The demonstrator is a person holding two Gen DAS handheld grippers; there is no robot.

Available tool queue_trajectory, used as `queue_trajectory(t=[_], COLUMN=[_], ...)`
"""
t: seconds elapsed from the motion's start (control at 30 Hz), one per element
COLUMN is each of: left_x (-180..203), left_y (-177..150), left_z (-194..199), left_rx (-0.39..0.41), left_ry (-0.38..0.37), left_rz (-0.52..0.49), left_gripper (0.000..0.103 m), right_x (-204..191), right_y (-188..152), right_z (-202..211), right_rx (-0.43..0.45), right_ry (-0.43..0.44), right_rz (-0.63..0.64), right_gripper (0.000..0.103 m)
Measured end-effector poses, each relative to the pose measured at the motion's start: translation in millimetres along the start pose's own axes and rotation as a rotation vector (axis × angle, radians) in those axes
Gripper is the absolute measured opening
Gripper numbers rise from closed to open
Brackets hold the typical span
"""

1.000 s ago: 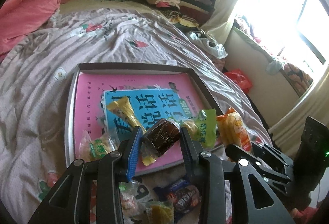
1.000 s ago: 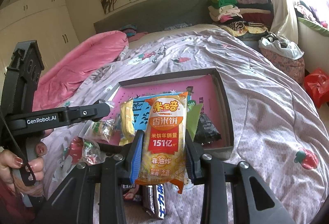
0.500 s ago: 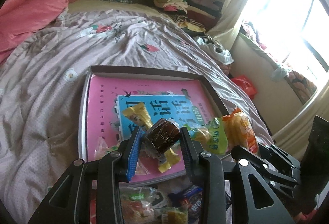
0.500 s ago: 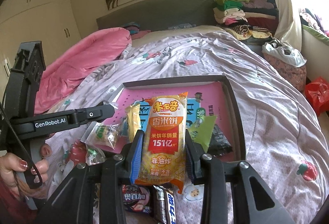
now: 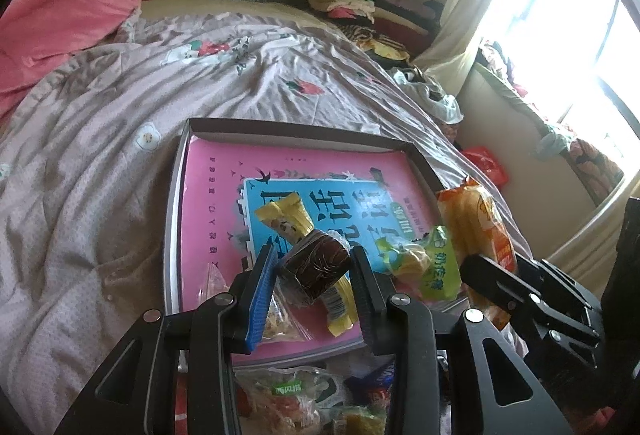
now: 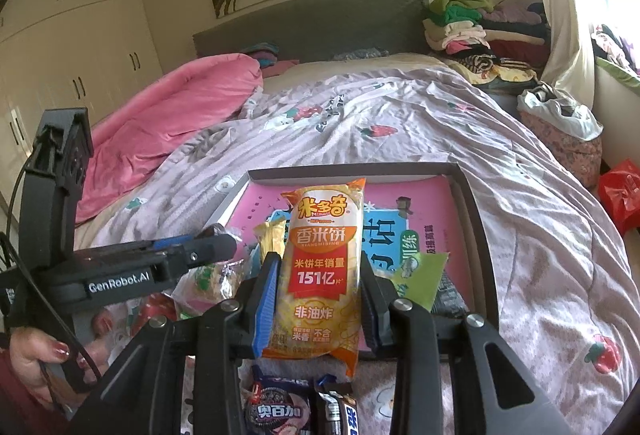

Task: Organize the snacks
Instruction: 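Carry orange bag with right gripper and brown chocolate snack with left gripper over tray, then lower orange bag into tray and open right gripper while left gripper releases chocolate snack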

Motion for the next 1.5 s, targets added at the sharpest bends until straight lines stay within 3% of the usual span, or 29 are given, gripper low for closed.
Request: queue_trajectory(t=[0.87,1.5], left_x=[0.3,2.6], left_y=[-13.0,-16.8], left_z=[-21.2,-23.7], left_rx=[-0.038,-0.049], left_ry=[0.035,0.019], left_rz=[-0.031,-0.037], left_gripper=[0.038,0.038], right_x=[3.7,0.6], right_y=[-6.6,-15.4], right_z=[-44.6,-62.6], right_rx=[-0.065,-0.111], right_ry=[-0.005,-0.015], right_rz=[-0.011,0.017], right_gripper=[0.036,0.036])
Point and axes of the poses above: each gripper's, at about its wrist camera, not at the fingertips, and z roughly against the way its jaws point, x to its right, y to its top, the point moved 4 cm from there along -z, roughly the way its jaws point
